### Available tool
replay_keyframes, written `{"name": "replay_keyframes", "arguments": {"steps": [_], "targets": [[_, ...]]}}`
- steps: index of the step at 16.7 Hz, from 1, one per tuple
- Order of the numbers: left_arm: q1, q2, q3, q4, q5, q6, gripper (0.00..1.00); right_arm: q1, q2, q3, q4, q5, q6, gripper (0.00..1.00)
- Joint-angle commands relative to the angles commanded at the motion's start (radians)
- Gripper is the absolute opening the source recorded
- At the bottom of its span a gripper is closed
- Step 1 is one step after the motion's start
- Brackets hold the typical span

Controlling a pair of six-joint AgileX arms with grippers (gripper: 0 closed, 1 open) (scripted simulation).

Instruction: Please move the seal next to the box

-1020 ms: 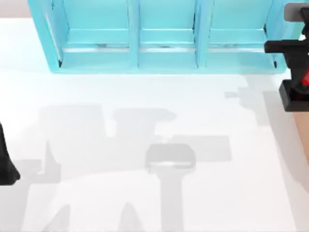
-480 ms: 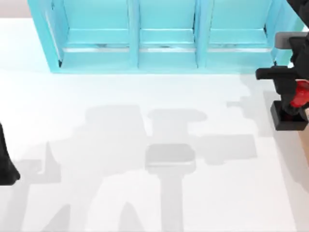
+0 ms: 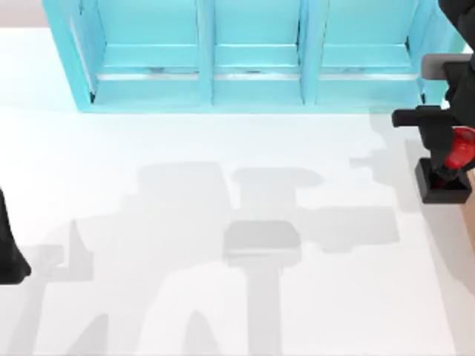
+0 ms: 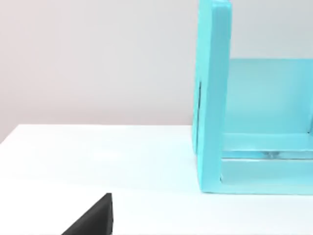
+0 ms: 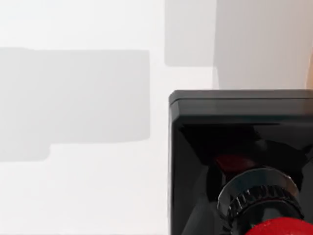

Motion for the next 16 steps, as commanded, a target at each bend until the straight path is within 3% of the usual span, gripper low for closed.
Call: {"name": "replay_keyframes", "arguments": {"steps": [10, 16], "targets": [[0.000, 0.000, 0.000, 0.000, 0.000, 0.000, 1.00, 0.000, 0.000, 0.000, 0.000, 0.000, 0.000, 0.98], [0.000, 0.000, 0.000, 0.000, 0.000, 0.000, 1.00, 0.000, 0.000, 0.000, 0.000, 0.000, 0.000, 1.00]]}}
